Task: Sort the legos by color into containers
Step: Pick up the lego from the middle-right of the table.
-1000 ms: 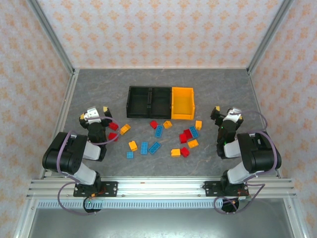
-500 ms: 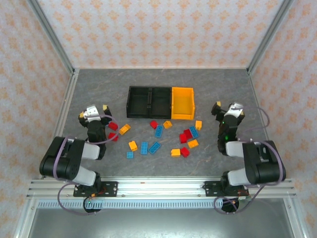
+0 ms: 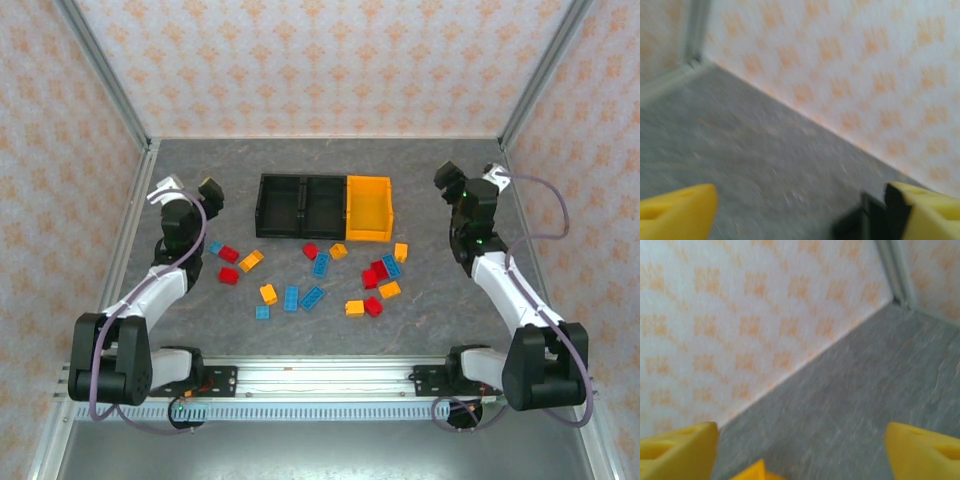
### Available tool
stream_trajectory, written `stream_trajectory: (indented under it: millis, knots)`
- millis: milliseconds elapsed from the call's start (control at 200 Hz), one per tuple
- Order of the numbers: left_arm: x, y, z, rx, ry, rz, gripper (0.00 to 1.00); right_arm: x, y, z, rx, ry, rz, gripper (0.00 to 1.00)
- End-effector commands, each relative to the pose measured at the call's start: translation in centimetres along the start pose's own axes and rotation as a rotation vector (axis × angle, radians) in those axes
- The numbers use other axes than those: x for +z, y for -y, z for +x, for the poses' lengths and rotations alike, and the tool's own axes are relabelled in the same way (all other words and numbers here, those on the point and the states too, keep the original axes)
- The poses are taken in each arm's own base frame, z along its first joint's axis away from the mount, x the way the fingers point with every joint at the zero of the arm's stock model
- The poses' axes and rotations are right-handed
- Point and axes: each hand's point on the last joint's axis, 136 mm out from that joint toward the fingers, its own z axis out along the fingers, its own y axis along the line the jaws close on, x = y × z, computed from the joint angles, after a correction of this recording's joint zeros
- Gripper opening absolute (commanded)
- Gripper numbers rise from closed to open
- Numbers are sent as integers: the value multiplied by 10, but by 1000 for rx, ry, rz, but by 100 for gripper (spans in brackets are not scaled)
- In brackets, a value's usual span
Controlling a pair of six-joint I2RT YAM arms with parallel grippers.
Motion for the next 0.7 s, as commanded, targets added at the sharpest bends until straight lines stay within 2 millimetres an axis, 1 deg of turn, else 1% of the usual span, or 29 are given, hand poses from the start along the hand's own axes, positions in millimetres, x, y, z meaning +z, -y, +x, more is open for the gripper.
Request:
stream_trajectory:
  millis: [0,105,175,265,345,415,476,541,696]
  knots:
    - [-5,31,47,-58,-313,138,80,-3,11,70,8,-329,26,76]
    - [-21,47,75,-43,-451,195,80,-8,15,104,-57,-473,45,71]
    - [-35,58,93,-22,-521,229,80,-13,19,124,-108,-544,72,70]
    - [-53,73,116,1,-605,277,80,-20,23,145,-161,-619,95,68]
    - [-69,83,137,19,-672,312,75,-25,28,161,-198,-670,119,68]
    - [-82,93,152,25,-721,353,74,-31,30,175,-218,-706,124,68]
    - [-94,105,161,39,-744,398,73,-34,33,186,-234,-739,131,68]
    - [-102,112,169,59,-760,423,73,-38,37,198,-258,-766,143,68]
    - [-109,122,182,62,-779,442,73,-41,38,218,-304,-807,155,70]
